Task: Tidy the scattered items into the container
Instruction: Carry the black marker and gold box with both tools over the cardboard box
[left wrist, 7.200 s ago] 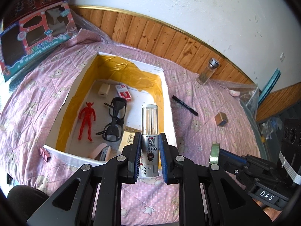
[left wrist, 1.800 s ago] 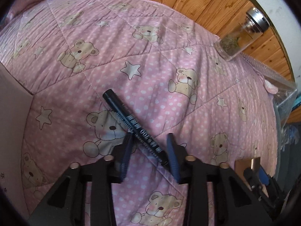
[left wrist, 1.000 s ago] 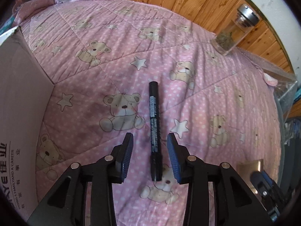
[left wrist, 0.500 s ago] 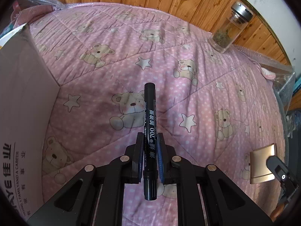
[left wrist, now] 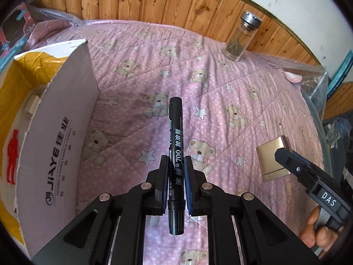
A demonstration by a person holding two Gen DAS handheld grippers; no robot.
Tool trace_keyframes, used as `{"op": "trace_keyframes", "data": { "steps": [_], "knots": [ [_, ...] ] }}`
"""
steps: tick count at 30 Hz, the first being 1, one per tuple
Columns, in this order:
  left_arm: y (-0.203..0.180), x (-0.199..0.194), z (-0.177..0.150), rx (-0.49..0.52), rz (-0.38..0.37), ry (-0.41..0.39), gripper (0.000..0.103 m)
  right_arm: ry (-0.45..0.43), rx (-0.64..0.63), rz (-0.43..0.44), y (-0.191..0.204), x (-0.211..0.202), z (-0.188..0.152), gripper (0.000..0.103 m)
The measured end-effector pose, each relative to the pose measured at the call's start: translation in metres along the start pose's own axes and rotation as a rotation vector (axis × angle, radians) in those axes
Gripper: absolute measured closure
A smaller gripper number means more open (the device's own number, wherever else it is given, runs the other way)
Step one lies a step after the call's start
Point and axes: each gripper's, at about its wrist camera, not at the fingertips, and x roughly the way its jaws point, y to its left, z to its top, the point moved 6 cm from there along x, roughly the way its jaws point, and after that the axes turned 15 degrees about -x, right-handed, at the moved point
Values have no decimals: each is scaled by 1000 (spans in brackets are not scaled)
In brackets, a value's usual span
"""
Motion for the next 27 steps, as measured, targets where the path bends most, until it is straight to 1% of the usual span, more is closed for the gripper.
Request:
{"op": "trace_keyframes", "data": {
  "steps": [3,9,15,27],
  "knots": [
    [-3,-20,-6,31,0,-40,90,-8,-11,7,13,-7,-3,53],
    [-7,-51,-16,74,-20,-79,90,-19,-43,13,40,-17,-7,53],
    [0,-72,-24,72,-52,-82,90,-29,-60,18,61,-26,-11,53],
    [26,-103,-37,59,-101,-103,90,-36,-100,47,109,-38,-28,53]
  ]
}}
